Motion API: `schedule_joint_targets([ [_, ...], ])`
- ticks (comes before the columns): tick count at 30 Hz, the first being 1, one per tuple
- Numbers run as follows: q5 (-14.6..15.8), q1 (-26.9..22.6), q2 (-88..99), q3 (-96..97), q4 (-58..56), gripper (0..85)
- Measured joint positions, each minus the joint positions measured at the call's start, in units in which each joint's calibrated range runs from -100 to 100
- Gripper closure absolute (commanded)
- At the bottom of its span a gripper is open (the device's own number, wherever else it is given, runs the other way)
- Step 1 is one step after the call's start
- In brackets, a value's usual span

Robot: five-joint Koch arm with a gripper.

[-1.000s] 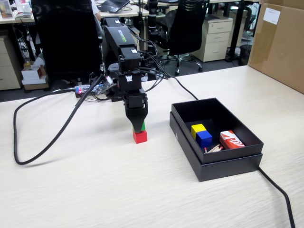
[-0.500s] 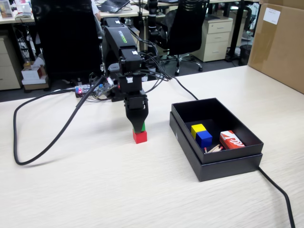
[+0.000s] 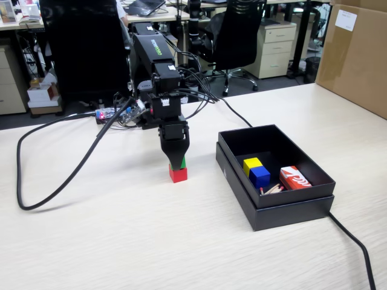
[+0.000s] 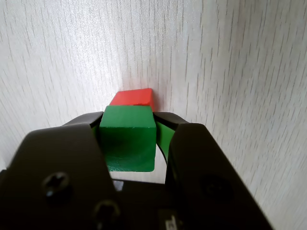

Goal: Put the green cube on top of the red cube

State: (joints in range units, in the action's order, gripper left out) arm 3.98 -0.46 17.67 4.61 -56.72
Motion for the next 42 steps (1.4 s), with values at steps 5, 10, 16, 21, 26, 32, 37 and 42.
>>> schedule_joint_targets([
  [5, 0.0, -0.1, 0.0, 0.0, 0.0, 53.2],
  [10, 0.0, -0.1, -0.5, 0.0, 0.0, 43.5],
  [16, -0.1, 0.0, -0.1, 0.5, 0.0, 39.6],
  [21, -1.3, 0.0, 9.4, 3.3, 0.0, 35.9],
  [26, -3.2, 0.1, 19.3, 4.6, 0.0, 35.5],
  [32, -5.3, 1.0, 33.0, 8.5, 0.0, 35.1],
  [37, -5.7, 1.9, 45.4, 15.9, -0.1, 34.6],
  [42, -5.6, 2.0, 54.5, 26.6, -0.1, 33.7],
])
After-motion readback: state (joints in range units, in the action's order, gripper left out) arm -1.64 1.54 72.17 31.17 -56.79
